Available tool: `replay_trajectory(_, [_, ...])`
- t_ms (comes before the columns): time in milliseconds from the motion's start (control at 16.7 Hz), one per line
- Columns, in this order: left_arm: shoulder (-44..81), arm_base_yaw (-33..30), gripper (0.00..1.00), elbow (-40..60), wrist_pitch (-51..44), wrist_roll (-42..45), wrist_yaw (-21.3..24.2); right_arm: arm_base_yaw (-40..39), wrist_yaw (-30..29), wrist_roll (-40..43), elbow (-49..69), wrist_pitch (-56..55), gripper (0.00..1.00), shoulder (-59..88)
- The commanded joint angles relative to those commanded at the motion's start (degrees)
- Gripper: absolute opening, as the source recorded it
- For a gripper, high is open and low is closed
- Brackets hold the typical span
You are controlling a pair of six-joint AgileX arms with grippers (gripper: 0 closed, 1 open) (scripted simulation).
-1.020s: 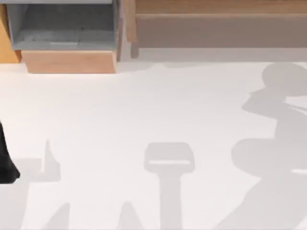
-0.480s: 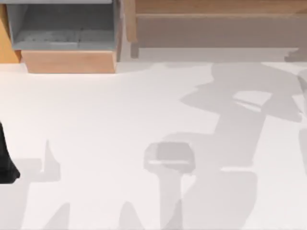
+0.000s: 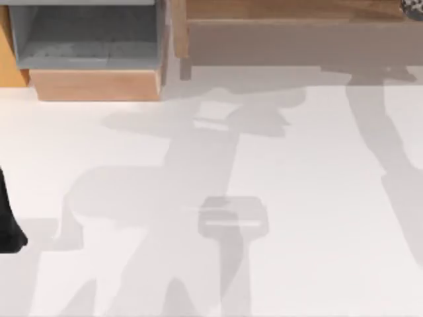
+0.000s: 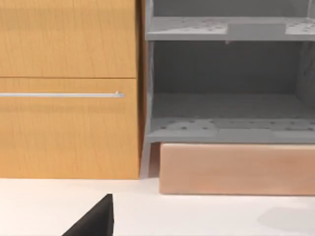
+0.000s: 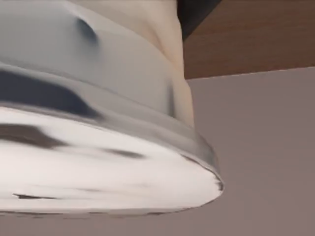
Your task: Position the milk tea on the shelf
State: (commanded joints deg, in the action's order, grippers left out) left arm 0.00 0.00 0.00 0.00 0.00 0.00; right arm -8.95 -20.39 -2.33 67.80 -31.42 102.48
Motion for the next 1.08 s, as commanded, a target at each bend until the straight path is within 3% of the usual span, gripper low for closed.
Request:
replay_trajectory(300, [0.0, 0.0, 1.0, 0.0, 0.0, 0.0, 0.0, -9.4, -0.76, 1.84, 6.39, -1.11, 0.0, 4.7])
replay_trajectory(720, [0.0, 0.0, 1.0, 0.0, 0.0, 0.0, 0.0, -9.63, -0.57, 1.8, 6.7, -1.34, 0.0, 4.82])
replay_trajectory(1080, [0.0, 0.0, 1.0, 0.0, 0.0, 0.0, 0.0, -8.49, 0.43, 2.01, 12.62, -3.41, 0.0, 13.28])
